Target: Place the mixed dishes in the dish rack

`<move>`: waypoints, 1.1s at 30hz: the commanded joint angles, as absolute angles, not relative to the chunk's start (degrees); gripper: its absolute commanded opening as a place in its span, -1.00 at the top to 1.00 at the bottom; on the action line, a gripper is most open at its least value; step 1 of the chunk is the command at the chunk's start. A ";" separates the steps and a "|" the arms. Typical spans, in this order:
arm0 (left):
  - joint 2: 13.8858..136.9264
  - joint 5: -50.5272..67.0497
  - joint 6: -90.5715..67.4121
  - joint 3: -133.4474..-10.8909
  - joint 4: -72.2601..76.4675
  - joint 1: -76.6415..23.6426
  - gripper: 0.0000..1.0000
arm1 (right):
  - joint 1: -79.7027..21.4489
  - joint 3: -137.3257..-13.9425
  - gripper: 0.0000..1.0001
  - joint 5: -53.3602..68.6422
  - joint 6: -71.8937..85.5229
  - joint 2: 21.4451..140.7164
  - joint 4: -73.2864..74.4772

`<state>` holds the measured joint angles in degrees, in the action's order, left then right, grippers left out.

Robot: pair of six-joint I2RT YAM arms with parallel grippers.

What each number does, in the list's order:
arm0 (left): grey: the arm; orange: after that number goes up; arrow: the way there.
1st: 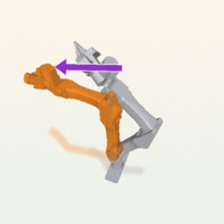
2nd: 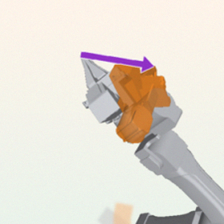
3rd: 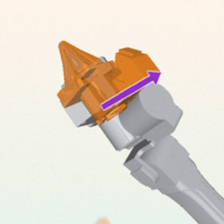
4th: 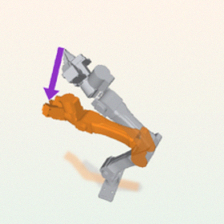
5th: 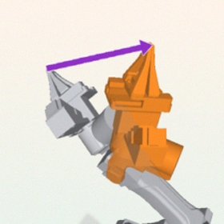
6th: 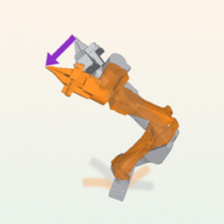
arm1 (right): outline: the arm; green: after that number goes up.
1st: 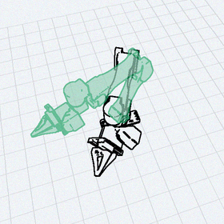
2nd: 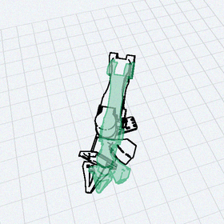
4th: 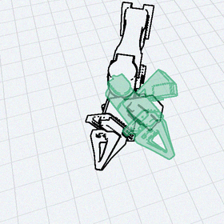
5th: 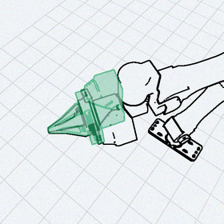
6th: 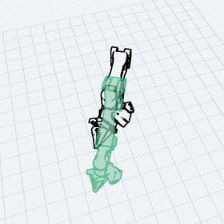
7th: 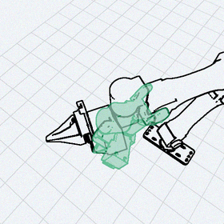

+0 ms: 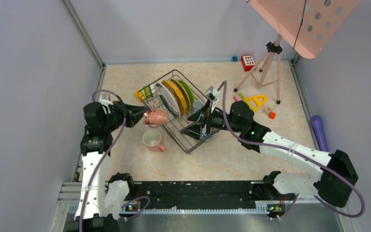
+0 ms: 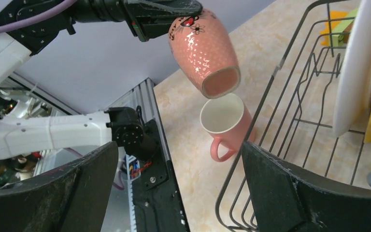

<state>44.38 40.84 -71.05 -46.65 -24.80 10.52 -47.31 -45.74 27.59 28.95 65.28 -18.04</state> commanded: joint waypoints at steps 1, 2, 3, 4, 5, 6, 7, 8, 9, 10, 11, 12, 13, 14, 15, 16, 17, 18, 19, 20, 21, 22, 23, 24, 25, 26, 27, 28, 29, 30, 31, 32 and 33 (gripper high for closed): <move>45.31 45.44 -86.62 -42.79 -5.57 4.56 1.00 | -51.97 -47.11 -0.93 22.75 22.55 68.35 -26.76; 45.96 46.38 -88.39 -42.20 -3.88 3.74 1.00 | -52.88 -46.99 -0.94 20.86 21.39 68.78 -27.36; 46.61 47.23 -89.84 -41.85 -2.10 2.79 1.00 | -53.32 -46.64 -0.95 19.41 20.49 69.17 -28.17; 47.14 48.01 -90.89 -41.71 -0.73 2.39 1.00 | -53.53 -46.05 -0.95 18.52 19.81 69.42 -29.68; 47.57 48.55 -91.64 -41.69 -0.52 2.20 1.00 | -53.53 -45.38 -0.96 17.59 19.46 69.68 -31.18; 47.78 49.01 -92.11 -41.86 -0.48 2.11 1.00 | -53.53 -44.83 -0.97 16.34 18.98 69.79 -32.42; 47.91 49.31 -92.24 -42.06 -0.44 2.07 1.00 | -53.57 -44.36 -0.97 15.84 18.41 70.10 -33.90; 48.00 49.65 -92.33 -42.31 -0.51 1.95 1.00 | -53.55 -44.15 -0.98 15.70 17.87 70.44 -34.67; 48.10 49.94 -92.36 -42.47 -0.45 1.67 1.00 | -53.59 -44.36 -0.97 15.53 17.56 70.93 -34.82; 48.19 50.27 -92.35 -42.53 -0.44 1.45 1.00 | -53.55 -44.88 -0.97 15.86 17.33 71.57 -34.58; 48.32 50.49 -92.37 -42.56 -0.44 1.07 1.00 | -53.53 -45.59 -0.97 16.36 17.06 72.26 -34.22; 48.48 50.60 -92.50 -42.52 -0.44 0.61 1.00 | -53.60 -46.36 -0.97 16.70 17.04 73.05 -33.83; 48.60 50.69 -92.52 -42.44 -0.44 0.31 1.00 | -53.74 -47.18 -0.97 16.73 17.05 73.75 -33.41; 48.83 50.71 -92.58 -42.33 -0.46 0.27 1.00 | -53.97 -48.18 -0.96 16.17 17.11 74.57 -32.48; 49.12 50.79 -92.73 -42.26 -0.44 -0.97 1.00 | -54.11 -49.63 -0.94 15.34 17.24 75.39 -31.33; 49.22 50.87 -92.87 -42.13 0.83 -1.71 1.00 | -54.25 -50.72 -0.92 14.87 17.49 76.10 -30.40; 49.44 50.87 -92.98 -41.99 1.61 -2.14 1.00 | -54.23 -51.52 -0.90 14.69 17.83 76.77 -29.74; 49.62 50.89 -93.16 -41.91 1.99 -2.50 1.00 | -54.31 -51.96 -0.89 14.53 18.32 77.43 -29.68; 49.75 51.11 -93.36 -41.77 2.31 -2.81 1.00 | -54.37 -52.05 -0.88 14.47 18.69 77.71 -30.22; 50.01 51.34 -93.43 -41.64 2.43 -3.01 1.00 | -54.37 -51.92 -0.87 14.68 19.05 77.95 -30.95; 50.23 51.51 -93.70 -41.55 2.75 -3.26 1.00 | -54.39 -51.68 -0.84 14.84 19.31 78.10 -31.82; 50.43 51.72 -93.91 -41.45 3.11 -3.44 1.00 | -54.45 -51.54 -0.77 14.92 19.60 78.32 -32.72; 50.67 51.83 -94.15 -41.40 3.38 -3.57 1.00 | -54.41 -51.63 -0.65 14.89 19.93 78.50 -32.67; 50.83 51.91 -94.39 -41.40 3.56 -3.72 1.00 | -54.43 -51.90 -0.44 15.02 20.08 78.75 -32.41; 50.87 51.89 -94.46 -41.40 3.68 -3.77 1.00 | -54.45 -52.19 -0.16 15.32 20.15 78.94 -31.89; 50.88 51.70 -94.39 -41.40 3.77 -3.86 1.00 | -54.48 -52.57 0.06 15.37 20.21 78.96 -31.24; 50.88 51.26 -94.02 -41.47 3.73 -3.87 1.00 | -54.41 -52.90 0.28 15.27 20.21 78.96 -30.39; 50.79 50.83 -93.61 -41.47 3.40 -3.87 1.00 | -54.40 -52.99 0.46 15.05 20.16 78.82 -29.76; 50.80 50.13 -92.93 -41.56 2.79 -3.82 0.88 | -54.40 -52.89 0.58 14.65 20.35 78.45 -29.27; 50.95 49.70 -92.12 -41.57 2.53 -3.78 0.74 | -54.34 -52.52 0.69 13.83 20.51 77.82 -28.87; 51.06 49.41 -90.97 -41.58 2.23 -3.70 0.61 | -54.32 -52.15 0.78 12.69 20.70 77.07 -28.46; 51.32 49.02 -89.12 -41.88 0.99 -3.55 0.49 | -54.36 -51.86 0.87 11.44 21.00 76.39 -27.44; 51.62 48.40 -86.92 -42.58 -1.80 -3.27 0.35 | -54.34 -51.84 0.92 10.34 21.13 75.75 -25.85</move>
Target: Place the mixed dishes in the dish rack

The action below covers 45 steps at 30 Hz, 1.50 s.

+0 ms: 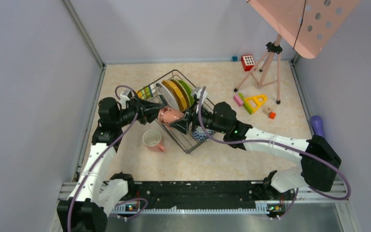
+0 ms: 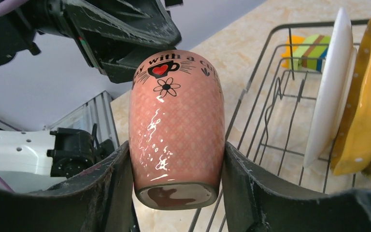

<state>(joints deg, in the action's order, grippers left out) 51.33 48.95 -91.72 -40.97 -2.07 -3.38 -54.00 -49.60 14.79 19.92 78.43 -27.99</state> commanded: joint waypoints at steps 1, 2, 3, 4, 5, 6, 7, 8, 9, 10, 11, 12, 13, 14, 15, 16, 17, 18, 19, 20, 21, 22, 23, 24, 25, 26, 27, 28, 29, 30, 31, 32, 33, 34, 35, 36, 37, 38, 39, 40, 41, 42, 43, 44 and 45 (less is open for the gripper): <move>51.93 47.63 -84.54 -43.13 -4.25 -2.95 0.24 | -54.25 -51.93 0.94 9.92 21.13 75.16 -24.24; 52.20 46.68 -82.34 -43.66 -6.68 -2.58 0.09 | -54.18 -51.94 0.96 9.81 21.14 74.55 -22.94; 52.47 45.74 -80.58 -44.08 -9.21 -2.08 -0.09 | -54.08 -51.82 0.98 9.70 21.14 74.00 -21.85; 52.69 44.82 -79.15 -44.37 -11.63 -1.46 -0.28 | -54.00 -51.71 1.00 9.31 21.36 73.21 -20.58; 52.94 44.30 -78.05 -44.57 -13.09 -0.84 -0.43 | -53.90 -51.62 1.00 8.95 21.73 72.69 -19.44; 53.07 43.79 -76.56 -44.99 -14.44 -0.46 -0.53 | -53.76 -51.59 1.00 8.93 21.79 72.30 -17.71; 53.16 42.89 -74.33 -45.70 -16.15 0.93 -0.57 | -53.75 -51.71 1.00 8.71 21.80 71.85 -16.73; 53.15 41.31 -71.45 -46.86 -19.14 1.94 -0.58 | -53.63 -52.13 1.00 8.28 21.81 71.45 -14.39; 53.13 39.00 -67.86 -48.77 -22.09 2.71 -0.59 | -53.56 -53.07 1.00 7.69 21.80 71.39 -11.88; 52.98 36.29 -64.55 -50.11 -24.91 2.84 -0.59 | -53.47 -54.50 1.00 6.71 21.94 71.60 -8.48; 52.69 33.68 -60.69 -51.34 -27.23 2.97 -0.58 | -53.32 -56.64 1.00 5.86 22.00 72.23 -4.47; 52.32 31.02 -56.76 -52.26 -29.08 2.98 -0.58 | -53.27 -58.99 1.00 5.39 21.82 73.43 0.35; 51.92 29.01 -53.17 -52.77 -30.35 2.95 -0.57 | -53.31 -61.87 1.00 5.08 21.54 74.78 5.03; 51.18 27.49 -48.33 -52.89 -31.08 2.98 -0.56 | -53.31 -64.59 1.00 4.88 21.31 76.11 9.04; 50.54 26.23 -45.05 -52.64 -31.64 2.97 -0.55 | -53.31 -66.85 1.00 4.73 21.32 77.56 12.51; 49.92 24.77 -42.41 -52.22 -32.21 2.94 -0.54 | -53.27 -69.10 1.00 4.49 21.65 78.94 15.38; 49.22 23.12 -40.14 -51.54 -32.73 2.93 -0.54 | -53.26 -70.90 1.00 3.92 22.24 80.11 17.91; 48.63 21.03 -38.21 -50.81 -33.54 2.85 -0.53 | -53.27 -72.86 1.00 3.45 22.79 81.69 19.77; 48.11 19.18 -36.87 -50.07 -34.28 2.88 -0.53 | -53.27 -74.44 1.00 3.03 23.18 82.77 21.34; 47.67 17.33 -35.90 -49.36 -34.86 2.89 -0.53 | -53.31 -75.86 1.00 2.71 23.54 83.92 22.79; 47.43 15.82 -35.14 -48.71 -35.65 2.89 -0.52 | -53.33 -77.07 1.00 2.39 23.86 85.00 23.86; 47.34 14.56 -34.52 -48.11 -36.26 2.85 -0.51 | -53.27 -78.19 1.00 2.08 24.10 85.97 25.19; 47.17 13.75 -33.97 -47.37 -36.51 2.89 -0.51 | -53.36 -79.27 1.00 1.70 24.19 87.02 26.24; 47.07 13.42 -33.57 -46.58 -36.56 2.90 -0.51 | -53.43 -80.32 1.00 1.33 24.17 88.02 27.19; 47.08 13.41 -33.31 -45.75 -36.42 2.86 -0.51 | -53.50 -81.39 1.00 0.75 24.05 89.27 28.38; 47.15 13.49 -33.23 -44.94 -36.20 2.89 -0.51 | -53.71 -82.64 1.00 0.32 24.07 90.51 29.82; 47.19 13.73 -33.10 -43.80 -36.01 2.86 -0.50 | -53.86 -83.88 1.00 -0.48 23.99 91.80 31.34; 47.39 14.16 -32.89 -43.15 -35.69 2.80 -0.50 | -53.94 -85.19 1.00 -1.55 23.97 93.28 32.91; 47.64 14.37 -32.69 -42.57 -35.53 2.81 -0.50 | -54.04 -86.55 1.00 -2.08 23.98 94.65 34.48; 47.90 14.34 -32.43 -42.37 -35.62 2.77 -0.50 | -54.17 -87.86 1.00 -2.17 23.86 96.21 36.03; 48.31 14.11 -32.28 -42.31 -35.79 2.68 -0.50 | -54.35 -89.02 1.00 -2.22 23.80 97.70 37.24; 48.80 13.88 -32.30 -42.38 -35.85 2.60 -0.49 | -54.58 -90.17 1.00 -2.44 23.67 98.93 38.53; 49.16 13.64 -32.45 -42.46 -35.87 2.42 -0.48 | -54.80 -91.12 1.00 -3.14 23.60 100.65 39.65; 49.68 13.74 -32.51 -42.49 -35.86 2.25 -0.47 | -54.96 -91.84 1.00 -3.53 23.57 101.59 40.46; 50.33 13.90 -32.33 -42.46 -35.90 2.02 -0.46 | -55.09 -92.31 1.00 -3.86 23.57 102.47 41.18; 51.14 14.15 -32.20 -42.55 -36.01 1.64 -0.44 | -55.32 -92.80 1.00 -3.99 23.56 103.34 41.89; 51.93 14.30 -32.03 -42.61 -36.22 1.28 -0.41 | -55.43 -93.01 1.00 -3.96 23.56 104.07 42.38; 52.86 14.39 -31.81 -42.81 -36.40 0.82 -0.38 | -55.57 -93.25 1.00 -4.01 23.52 104.81 43.07; 53.64 14.48 -31.60 -43.18 -36.65 0.45 -0.34 | -55.77 -93.59 1.00 -4.19 23.48 105.54 43.67; 54.42 14.58 -31.37 -43.59 -36.84 0.31 -0.31 | -55.99 -93.91 1.00 -4.41 23.51 106.20 44.54; 55.05 14.34 -31.18 -44.15 -37.17 0.27 -0.30 | -56.25 -94.21 1.00 -4.57 23.47 106.92 45.32; 55.55 13.77 -30.93 -44.61 -37.48 0.26 -0.29 | -56.57 -94.66 1.00 -4.74 23.38 107.57 46.13; 55.98 12.83 -30.51 -45.13 -37.75 -1.34 -0.29 | -56.84 -95.15 1.00 -4.96 23.13 108.18 47.20; 56.49 11.85 -30.09 -45.70 -38.17 -1.82 -0.29 | -57.17 -95.60 0.99 -5.25 22.92 108.65 48.01; 57.13 10.81 -29.69 -46.10 -38.61 -2.26 -0.29 | -57.52 -95.96 0.98 -5.59 22.77 109.05 48.89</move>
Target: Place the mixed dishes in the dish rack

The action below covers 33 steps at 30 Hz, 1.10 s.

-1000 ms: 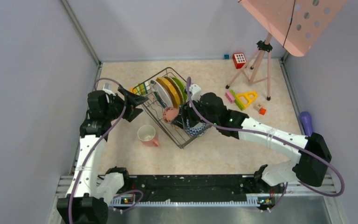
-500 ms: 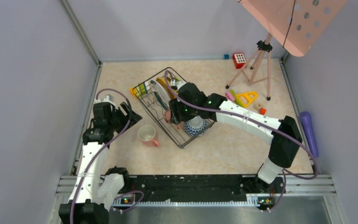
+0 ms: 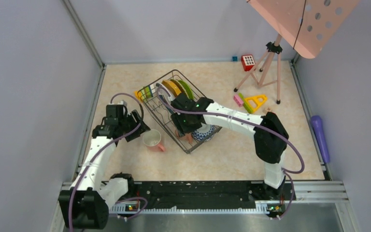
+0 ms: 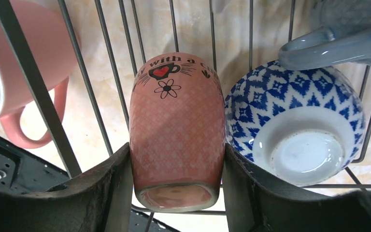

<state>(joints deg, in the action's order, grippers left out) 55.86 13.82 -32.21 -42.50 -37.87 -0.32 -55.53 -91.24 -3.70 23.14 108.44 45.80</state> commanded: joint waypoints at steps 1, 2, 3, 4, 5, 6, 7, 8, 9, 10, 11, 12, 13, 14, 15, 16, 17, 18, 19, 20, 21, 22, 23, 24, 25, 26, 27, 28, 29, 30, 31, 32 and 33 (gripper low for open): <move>57.61 10.04 -29.44 -46.42 -38.93 -2.59 -0.29 | -57.87 -96.24 0.96 -5.89 22.54 109.51 49.68; 57.98 9.95 -29.30 -46.47 -39.01 -2.89 -0.29 | -58.06 -96.47 0.94 -5.72 22.32 109.66 50.46; 58.34 9.93 -29.21 -46.43 -39.02 -3.21 -0.29 | -58.23 -96.70 0.94 -5.42 21.99 109.94 51.15; 58.68 9.87 -29.18 -46.32 -38.96 -3.51 -0.29 | -58.31 -97.07 0.93 -5.14 21.48 110.19 51.89; 58.93 9.74 -29.10 -46.16 -38.87 -3.89 -0.29 | -58.46 -97.53 0.92 -5.09 21.04 110.48 52.91; 59.10 9.41 -29.03 -45.97 -38.78 -4.25 -0.29 | -58.64 -98.49 0.91 -5.33 20.53 110.82 54.89; 59.40 9.03 -28.93 -45.90 -38.81 -4.56 -0.29 | -58.75 -99.19 0.89 -5.72 20.09 111.21 56.28; 59.61 8.79 -28.80 -45.85 -38.83 -4.71 -0.29 | -58.84 -99.77 0.89 -6.11 19.66 111.47 57.42; 59.80 8.71 -28.70 -45.89 -38.85 -4.82 -0.29 | -58.96 -100.07 0.85 -6.25 19.35 111.56 58.20; 59.89 8.66 -28.67 -45.89 -38.85 -4.83 -0.29 | -58.99 -100.06 0.80 -5.93 19.14 111.43 58.49; 59.89 8.51 -28.65 -45.96 -38.77 -4.83 -0.29 | -59.09 -99.86 0.74 -5.52 18.91 111.43 58.63; 60.06 8.33 -28.59 -45.99 -38.76 -4.83 -0.29 | -59.09 -99.74 0.68 -5.23 18.70 111.36 58.80; 60.22 8.13 -28.57 -46.04 -38.76 -4.83 -0.29 | -59.07 -99.52 0.63 -5.11 18.69 111.43 59.06; 60.35 8.06 -28.56 -45.99 -38.76 -4.84 -0.29 | -59.13 -99.30 0.60 -5.04 18.62 111.44 59.21; 60.45 8.13 -28.56 -45.94 -38.76 -4.88 -0.29 | -59.16 -98.79 0.57 -5.00 18.51 111.46 59.08; 60.54 8.21 -28.56 -45.96 -38.69 -4.91 -0.27 | -59.11 -98.10 0.54 -4.82 18.50 111.59 58.67; 60.65 8.38 -28.56 -45.87 -38.67 -4.91 -0.24 | -59.08 -97.56 0.51 -4.74 18.44 111.62 58.30; 60.65 8.64 -28.56 -45.88 -38.61 -4.92 -0.23 | -59.08 -96.99 0.46 -4.75 18.50 111.59 57.70; 60.64 8.79 -28.56 -45.76 -38.44 -4.92 -0.23 | -59.12 -96.34 0.33 -4.72 18.63 111.47 56.92; 60.64 8.79 -28.56 -45.64 -38.35 -4.92 -0.23 | -59.10 -95.87 0.18 -4.67 18.68 111.37 56.26; 60.71 8.70 -28.50 -45.61 -38.32 -4.92 -0.25 | -59.08 -95.50 0.05 -4.70 18.66 111.21 55.57; 60.92 8.81 -28.44 -45.65 -38.40 -4.92 -0.25 | -59.19 -95.13 -0.02 -4.74 18.66 111.11 54.92; 61.05 8.95 -28.39 -45.65 -38.41 -4.94 -0.25 | -59.15 -94.84 -0.06 -4.75 18.66 110.85 54.33; 61.22 9.11 -28.39 -45.63 -38.41 -5.00 -0.26 | -59.15 -94.64 -0.07 -4.75 18.66 110.67 53.81; 61.46 9.18 -28.32 -45.63 -38.41 -5.01 -0.26 | -59.13 -94.51 -0.08 -4.82 18.69 110.59 53.45; 61.64 9.22 -28.30 -45.66 -38.45 -5.01 -0.26 | -59.11 -94.26 -0.11 -4.89 18.68 110.48 52.79; 61.88 9.27 -28.26 -45.74 -38.49 -5.01 -0.26 | -59.08 -94.16 -0.12 -4.87 18.47 110.43 52.61; 62.01 9.38 -28.22 -45.78 -38.56 -5.01 -0.26 | -59.11 -94.02 -0.12 -4.75 18.22 110.47 52.40; 62.11 9.47 -28.21 -45.87 -38.58 -5.01 -0.27 | -59.10 -93.82 -0.13 -4.68 17.98 110.48 52.14; 62.07 9.45 -28.21 -45.80 -38.59 -5.05 -0.26 | -59.19 -93.71 -0.16 -4.49 17.41 110.41 51.94; 62.05 9.41 -28.16 -45.79 -38.63 -5.02 -0.26 | -59.18 -93.51 -0.23 -4.11 16.50 110.43 51.72; 61.93 9.30 -28.15 -45.79 -38.61 -5.05 -0.26 | -59.25 -93.14 -0.35 -4.03 15.62 110.27 51.43; 61.88 9.24 -28.13 -45.77 -38.59 -5.02 -0.26 | -59.28 -92.49 -0.44 -3.96 14.51 109.89 50.89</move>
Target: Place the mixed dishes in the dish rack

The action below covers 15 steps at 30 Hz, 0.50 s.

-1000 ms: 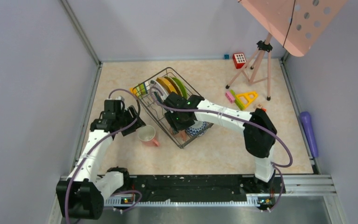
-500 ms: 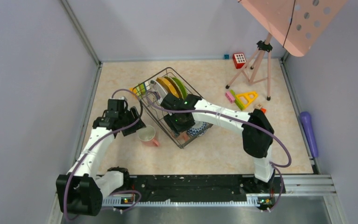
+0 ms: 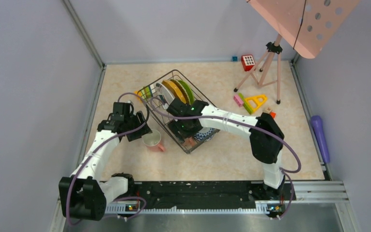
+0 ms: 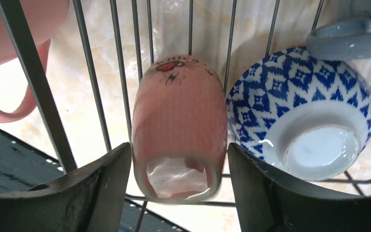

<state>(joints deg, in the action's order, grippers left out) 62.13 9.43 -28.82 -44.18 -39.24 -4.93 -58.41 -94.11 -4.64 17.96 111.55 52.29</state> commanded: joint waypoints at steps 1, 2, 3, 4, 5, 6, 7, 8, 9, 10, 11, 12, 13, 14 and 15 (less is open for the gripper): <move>61.79 9.15 -28.13 -45.67 -38.58 -5.07 -0.25 | -59.34 -91.71 -0.50 -3.89 12.78 109.39 50.00; 61.74 9.20 -28.13 -45.70 -38.58 -5.02 -0.25 | -59.39 -90.92 -0.53 -3.64 11.31 108.85 49.17; 61.78 9.30 -28.13 -45.70 -38.58 -5.07 -0.25 | -59.33 -90.03 -0.54 -3.22 9.80 108.29 48.30; 61.84 9.32 -28.13 -45.75 -38.58 -5.05 -0.25 | -59.35 -89.33 -0.51 -2.96 8.43 107.43 47.40; 61.82 9.33 -28.13 -45.71 -38.58 -5.09 -0.26 | -59.34 -88.77 -0.47 -2.89 7.28 106.93 46.70; 61.89 9.38 -28.13 -45.75 -38.66 -5.10 -0.26 | -59.34 -88.29 -0.42 -2.80 6.37 106.43 45.92; 61.96 9.46 -28.10 -45.70 -38.65 -5.10 -0.25 | -59.35 -87.91 -0.40 -2.54 5.39 105.98 45.35; 61.94 9.45 -28.05 -45.65 -38.67 -5.10 -0.25 | -59.37 -87.71 -0.37 -2.21 4.49 105.65 44.90; 62.04 9.37 -28.04 -45.66 -38.67 -5.10 -0.25 | -59.33 -87.45 -0.34 -2.12 3.60 105.24 44.35; 62.03 9.32 -28.04 -45.67 -38.67 -5.10 -0.24 | -59.35 -87.11 -0.34 -2.37 2.94 104.80 43.61; 62.03 9.27 -28.04 -45.71 -38.67 -5.10 -0.24 | -59.33 -86.80 -0.42 -2.53 2.57 104.43 43.13; 62.05 9.23 -27.97 -45.77 -38.75 -5.10 -0.24 | -59.36 -86.50 -0.57 -2.79 2.27 104.15 42.84; 62.05 9.23 -27.95 -45.72 -38.76 -5.10 -0.24 | -59.33 -86.49 -0.75 -2.92 2.26 104.01 42.76; 62.05 9.23 -27.95 -45.77 -38.76 -5.10 -0.24 | -59.33 -86.65 -0.89 -2.88 2.27 103.84 42.81; 62.04 9.23 -27.95 -45.69 -38.81 -5.10 -0.24 | -59.35 -86.85 -0.95 -3.07 2.56 103.74 43.00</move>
